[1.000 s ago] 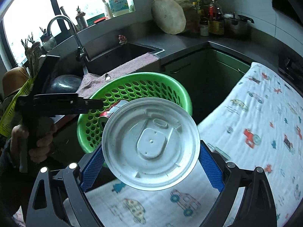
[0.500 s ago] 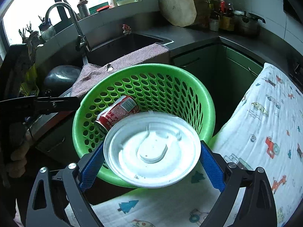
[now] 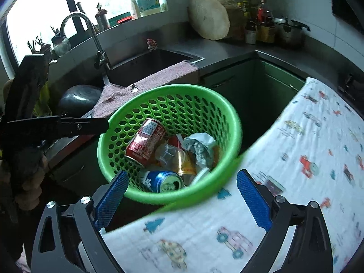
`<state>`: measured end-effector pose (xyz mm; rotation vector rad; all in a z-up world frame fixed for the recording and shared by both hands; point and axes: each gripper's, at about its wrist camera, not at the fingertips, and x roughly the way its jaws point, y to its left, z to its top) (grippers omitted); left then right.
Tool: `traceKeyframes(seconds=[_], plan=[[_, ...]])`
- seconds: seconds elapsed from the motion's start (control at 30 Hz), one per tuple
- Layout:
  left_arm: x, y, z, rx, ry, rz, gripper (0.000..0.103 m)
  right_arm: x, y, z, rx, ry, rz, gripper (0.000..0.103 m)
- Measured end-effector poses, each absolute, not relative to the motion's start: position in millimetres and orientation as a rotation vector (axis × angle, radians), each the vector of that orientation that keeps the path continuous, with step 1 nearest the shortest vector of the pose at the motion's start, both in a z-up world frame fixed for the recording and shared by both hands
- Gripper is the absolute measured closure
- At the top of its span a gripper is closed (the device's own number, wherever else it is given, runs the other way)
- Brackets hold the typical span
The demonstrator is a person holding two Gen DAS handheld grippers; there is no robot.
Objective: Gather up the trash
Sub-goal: 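Carry the can and lid over the green basket and open both grippers, then move both open grippers back from the basket to the table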
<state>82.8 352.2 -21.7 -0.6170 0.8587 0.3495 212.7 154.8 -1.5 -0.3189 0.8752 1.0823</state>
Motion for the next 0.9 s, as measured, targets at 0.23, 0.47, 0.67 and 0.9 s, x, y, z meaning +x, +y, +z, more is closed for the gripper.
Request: traceKeyframes(seconds=[0.23, 0.47, 0.67, 0.9], plan=[[87, 321, -11, -0.577, 0.856, 0.323, 0.012, 207, 86, 10, -0.289, 0.864, 1.000, 0.010], [99, 276, 1, -0.530, 0.857, 0.254, 0.010, 206, -4, 10, -0.231, 0.879, 0.868, 0.010], [114, 234, 3, -0.507, 0.866, 0.185, 0.010, 204, -84, 9, -0.164, 0.903, 0.713, 0.010], [126, 187, 6, -0.484, 0.879, 0.101, 0.010, 212, -163, -3, -0.100, 0.958, 0.518, 0.016]])
